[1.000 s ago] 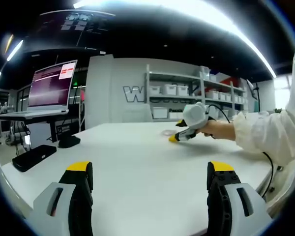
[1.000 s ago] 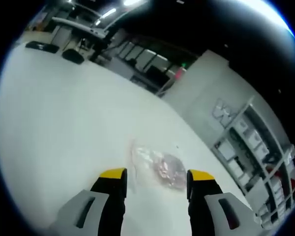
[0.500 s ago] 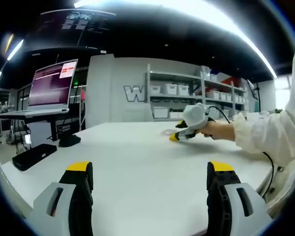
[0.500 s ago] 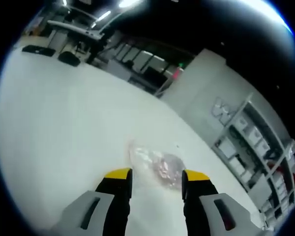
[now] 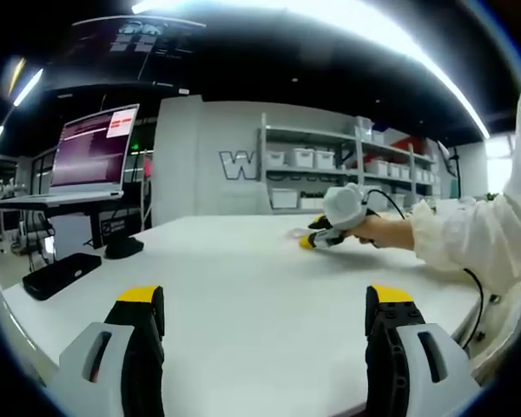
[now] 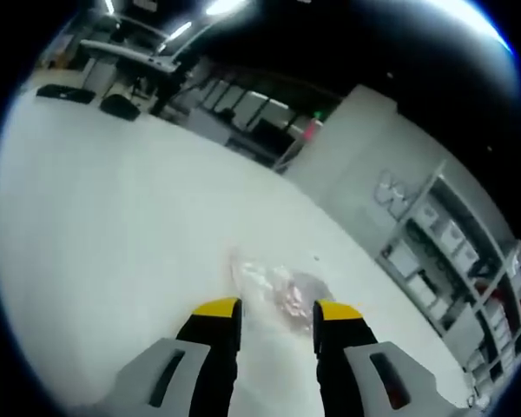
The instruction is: Open the resealable bag by pulling the two sides of the seal apart until the entire bag opening is separated and visibly accessible.
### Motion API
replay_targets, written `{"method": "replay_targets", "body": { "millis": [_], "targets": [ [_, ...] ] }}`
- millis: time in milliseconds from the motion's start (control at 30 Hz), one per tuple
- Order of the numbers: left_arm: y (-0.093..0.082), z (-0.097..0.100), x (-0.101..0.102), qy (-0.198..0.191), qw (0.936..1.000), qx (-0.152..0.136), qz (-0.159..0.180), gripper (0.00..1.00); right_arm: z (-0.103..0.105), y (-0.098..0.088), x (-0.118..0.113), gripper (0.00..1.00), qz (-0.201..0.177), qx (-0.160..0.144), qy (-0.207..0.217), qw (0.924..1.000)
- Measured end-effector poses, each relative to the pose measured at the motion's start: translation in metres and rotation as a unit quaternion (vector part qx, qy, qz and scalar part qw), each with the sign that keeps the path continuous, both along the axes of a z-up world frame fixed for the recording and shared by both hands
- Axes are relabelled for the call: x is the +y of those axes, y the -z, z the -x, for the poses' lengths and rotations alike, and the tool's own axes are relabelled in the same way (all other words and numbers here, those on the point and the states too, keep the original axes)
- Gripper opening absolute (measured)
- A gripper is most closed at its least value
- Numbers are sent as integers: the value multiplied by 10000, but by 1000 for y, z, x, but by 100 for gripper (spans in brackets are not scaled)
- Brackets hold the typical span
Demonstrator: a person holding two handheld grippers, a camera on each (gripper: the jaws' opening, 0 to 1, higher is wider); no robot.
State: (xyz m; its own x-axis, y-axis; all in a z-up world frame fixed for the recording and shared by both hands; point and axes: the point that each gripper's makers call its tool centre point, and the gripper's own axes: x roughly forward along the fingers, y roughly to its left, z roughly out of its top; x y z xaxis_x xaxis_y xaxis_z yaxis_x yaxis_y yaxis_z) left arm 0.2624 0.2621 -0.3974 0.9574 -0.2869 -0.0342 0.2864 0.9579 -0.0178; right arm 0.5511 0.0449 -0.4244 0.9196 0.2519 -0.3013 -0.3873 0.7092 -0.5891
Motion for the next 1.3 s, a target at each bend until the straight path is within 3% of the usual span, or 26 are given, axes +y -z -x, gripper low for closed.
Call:
{"method": "replay_targets", "body": {
  "millis": [67,633,967,1167,1300],
  "targets": [
    [0,0,-1,10,10000,-1,-3,95,0,2,2,23,-87,38,-36,9999],
    [-5,2,0,26,10000,-39,-50,95,-5,7,0,16,-766,178,36,9969],
    [-7,3,2,4,10000,-63,-54,95,-5,9,3,9,-747,255,-7,9969],
    [-8,4,2,10,9999,-85,-53,95,-5,13,3,0,-893,360,9,9953],
    [-8,6,5,-25,9999,-92,-54,95,-5,13,1,0,-1001,362,57,9943]
  ]
}}
